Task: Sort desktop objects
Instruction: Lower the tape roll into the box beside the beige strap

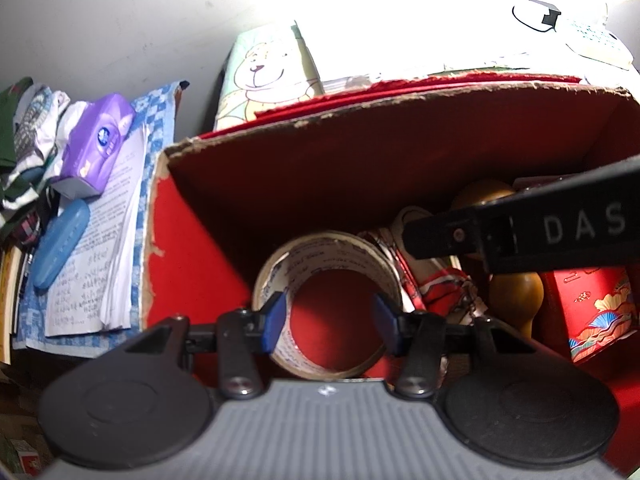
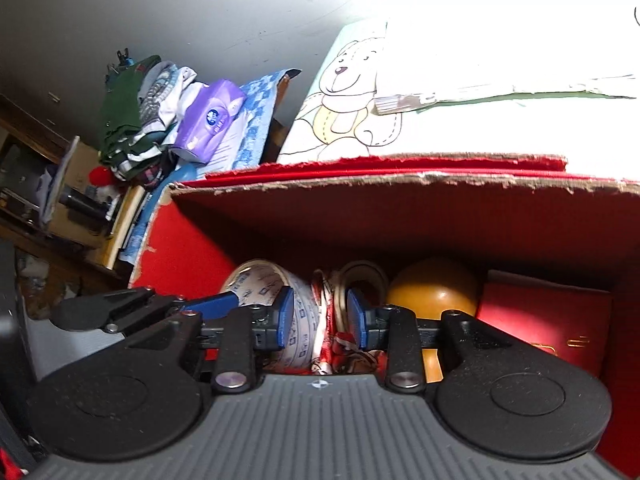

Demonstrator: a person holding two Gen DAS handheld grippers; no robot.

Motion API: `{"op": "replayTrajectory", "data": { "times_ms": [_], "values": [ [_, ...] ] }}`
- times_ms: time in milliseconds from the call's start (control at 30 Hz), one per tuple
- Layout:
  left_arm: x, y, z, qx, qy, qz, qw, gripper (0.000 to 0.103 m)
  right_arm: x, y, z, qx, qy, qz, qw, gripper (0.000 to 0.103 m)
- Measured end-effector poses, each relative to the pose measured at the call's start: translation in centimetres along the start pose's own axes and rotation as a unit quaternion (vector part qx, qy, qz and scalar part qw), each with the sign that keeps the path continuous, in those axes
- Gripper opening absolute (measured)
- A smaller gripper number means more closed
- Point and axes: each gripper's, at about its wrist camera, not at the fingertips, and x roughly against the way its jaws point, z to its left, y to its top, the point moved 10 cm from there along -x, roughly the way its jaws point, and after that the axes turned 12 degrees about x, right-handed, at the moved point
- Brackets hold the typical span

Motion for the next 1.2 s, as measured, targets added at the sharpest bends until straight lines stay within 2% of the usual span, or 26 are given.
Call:
{"op": "replayTrajectory", "data": {
  "times_ms": [100,400,733,1200],
  "values": [
    [-0.5,0.1,0.4,0.006,-0.008,0.009,0.9999,0.055,-0.5,-0.1,-0.3,0.007,-0.020,0.003,1.000,0.032],
    [-1.2,-0.1,0.6,0.028,-0.035,0.032,0.9985,0.054,-1.7,-0.7,-1.5,-0.033,-0.008,0.024,0.999,0.032],
    [-1.4,0.2,0.3,0.032,-0.027,0.029,0.9987,0.056,-2.0,-0.7,-1.0,-0.030,0.014,0.030,0.999,0.032],
    [-1.6,0.4,0.6,0.037,-0.012,0.019,0.9990,0.053,-2.2,-0.7,-0.9,-0.027,0.028,0.033,0.999,0.032]
  ]
}}
